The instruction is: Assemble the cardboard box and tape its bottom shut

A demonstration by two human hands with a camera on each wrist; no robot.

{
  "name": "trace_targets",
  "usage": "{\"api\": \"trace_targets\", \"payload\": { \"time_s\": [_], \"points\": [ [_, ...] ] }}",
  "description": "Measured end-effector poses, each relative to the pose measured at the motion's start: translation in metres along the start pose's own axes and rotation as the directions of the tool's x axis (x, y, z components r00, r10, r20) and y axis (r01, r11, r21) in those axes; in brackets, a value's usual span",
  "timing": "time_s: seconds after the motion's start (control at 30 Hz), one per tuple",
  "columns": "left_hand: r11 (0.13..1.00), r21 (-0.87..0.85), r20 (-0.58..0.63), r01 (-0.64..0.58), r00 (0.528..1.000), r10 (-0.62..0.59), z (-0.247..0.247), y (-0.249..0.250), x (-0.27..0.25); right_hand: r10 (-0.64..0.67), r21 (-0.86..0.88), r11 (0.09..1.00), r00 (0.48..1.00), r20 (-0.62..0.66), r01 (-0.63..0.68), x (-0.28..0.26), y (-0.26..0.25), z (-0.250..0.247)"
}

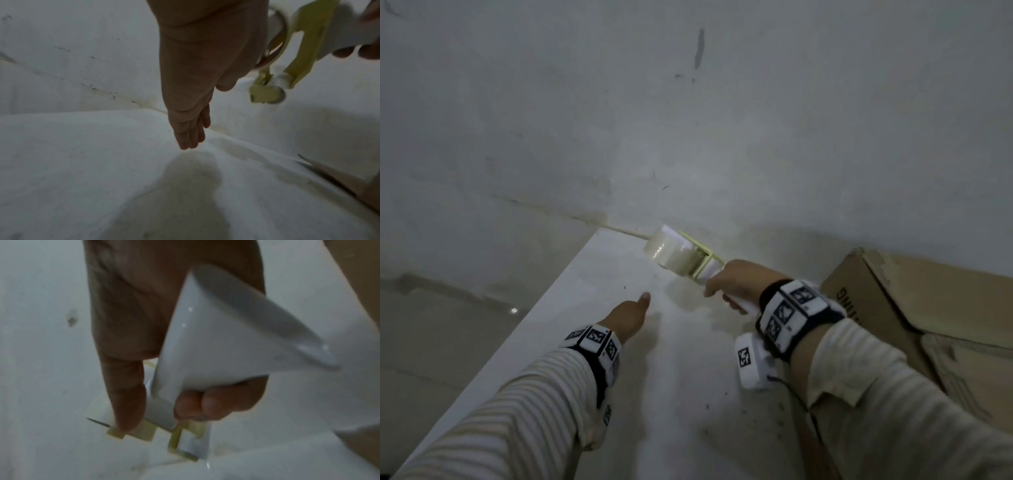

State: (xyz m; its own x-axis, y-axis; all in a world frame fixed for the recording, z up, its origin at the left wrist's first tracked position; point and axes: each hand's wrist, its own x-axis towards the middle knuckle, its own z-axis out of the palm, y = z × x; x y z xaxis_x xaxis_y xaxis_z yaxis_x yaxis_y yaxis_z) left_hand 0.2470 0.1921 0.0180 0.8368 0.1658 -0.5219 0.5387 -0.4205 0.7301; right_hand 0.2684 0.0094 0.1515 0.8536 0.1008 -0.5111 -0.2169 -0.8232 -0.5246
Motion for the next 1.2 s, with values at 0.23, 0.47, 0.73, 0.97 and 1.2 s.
{"api": "trace_targets", "payload": {
  "time_s": [0.23, 0.47, 0.73, 0.97, 1.2],
  "points": [
    [0.677, -0.727, 0.241, 0.115, 0.966, 0.094, 0.013, 0.061, -0.030, -0.100, -0.119, 0.988, 0.994, 0.033, 0.103, -0.069, -0.027, -0.089],
    [0.383, -0.907, 0.308, 0.174, 0.895, 0.322, 0.037, 0.115, -0.071, -0.137, -0.035, 0.989, 0.985, 0.102, 0.141, -0.117, -0.002, -0.137],
    [0.370, -0.926, 0.234, 0.076, 0.885, 0.403, 0.077, 0.149, -0.127, -0.192, 0.005, 0.981, 0.973, 0.127, 0.193, -0.145, 0.054, -0.160],
    [0.290, -0.954, 0.197, 0.080, 0.895, 0.401, 0.106, 0.170, -0.169, -0.298, -0.052, 0.952, 0.951, 0.076, 0.302, -0.172, 0.098, -0.194],
    [0.233, -0.972, 0.116, 0.006, 0.880, 0.460, 0.137, 0.181, -0.205, -0.414, -0.056, 0.907, 0.907, 0.073, 0.418, -0.192, 0.132, -0.220]
  ]
}}
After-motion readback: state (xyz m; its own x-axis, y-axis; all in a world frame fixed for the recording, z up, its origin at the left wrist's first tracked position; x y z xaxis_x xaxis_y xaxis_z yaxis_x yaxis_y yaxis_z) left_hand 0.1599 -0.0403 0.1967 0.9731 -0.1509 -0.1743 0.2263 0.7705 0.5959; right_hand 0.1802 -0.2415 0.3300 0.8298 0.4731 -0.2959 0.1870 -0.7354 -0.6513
